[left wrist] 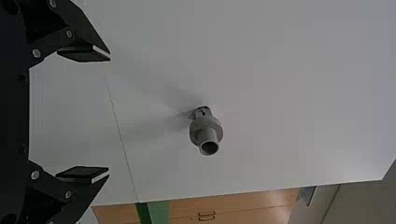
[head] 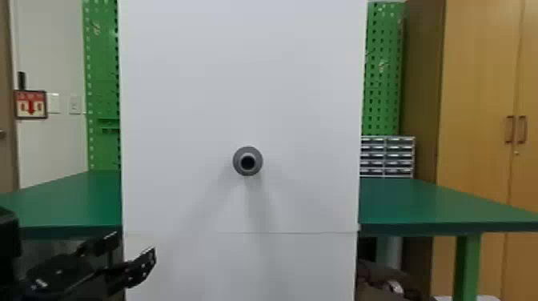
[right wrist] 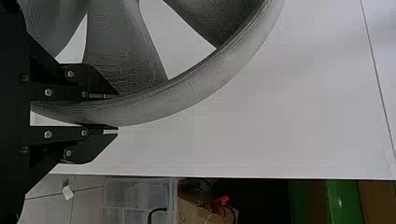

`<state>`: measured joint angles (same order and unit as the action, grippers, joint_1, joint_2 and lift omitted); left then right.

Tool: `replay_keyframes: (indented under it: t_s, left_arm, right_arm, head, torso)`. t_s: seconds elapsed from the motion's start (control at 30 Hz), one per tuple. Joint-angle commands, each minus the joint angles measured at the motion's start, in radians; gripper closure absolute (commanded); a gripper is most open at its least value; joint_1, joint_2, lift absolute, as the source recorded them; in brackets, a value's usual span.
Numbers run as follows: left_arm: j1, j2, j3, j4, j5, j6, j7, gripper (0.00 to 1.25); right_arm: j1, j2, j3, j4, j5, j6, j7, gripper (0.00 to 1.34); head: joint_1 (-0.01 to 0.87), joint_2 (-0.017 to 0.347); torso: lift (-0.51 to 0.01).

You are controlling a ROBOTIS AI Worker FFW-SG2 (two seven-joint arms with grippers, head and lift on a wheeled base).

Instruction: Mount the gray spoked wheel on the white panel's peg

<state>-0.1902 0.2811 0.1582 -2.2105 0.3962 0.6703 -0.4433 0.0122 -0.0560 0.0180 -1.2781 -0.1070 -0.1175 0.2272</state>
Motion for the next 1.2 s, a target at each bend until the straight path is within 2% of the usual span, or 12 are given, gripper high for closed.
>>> replay_keyframes:
  t_s: [0.0,0.23,0.4,0.7,0.93,1.17]
  left_arm:
    - [-0.002,0.001,-0.003,0.0,-0.002,0.0,0.0,0.39]
    - [0.0,0.001,-0.005,0.0,-0.004,0.0,0.003,0.39]
    - [-0.002,0.001,-0.005,0.0,-0.004,0.0,0.003,0.39]
    - [0.0,0.001,-0.005,0.0,-0.004,0.0,0.003,0.39]
    - [0.0,0.001,-0.003,0.0,0.003,0.0,0.005,0.39]
    - [0.002,0.001,-0.003,-0.002,0.006,0.0,0.006,0.39]
  right_arm:
    - [0.003,0.001,-0.001,-0.007,-0.002,0.009,0.0,1.09]
    - [0.0,0.004,-0.003,-0.029,0.0,0.039,0.0,1.09]
    - [0.002,0.011,-0.015,-0.078,0.018,0.093,0.0,1.09]
    - [-0.006,0.007,-0.015,-0.162,0.018,0.18,0.0,1.09]
    - [-0.02,-0.004,-0.013,-0.247,0.003,0.28,0.0,1.09]
    - [-0.046,-0.004,-0.016,-0.354,-0.003,0.423,0.0,1.09]
  head:
    - [0.084,-0.008]
    - [0.084,-0.008]
    - [0.084,-0.008]
    - [0.084,-0.008]
    - [0.084,-0.008]
    - [0.084,-0.008]
  torso:
    - [-0.484]
    - [-0.484]
    - [-0.484]
    - [-0.484]
    - [-0.484]
    - [-0.484]
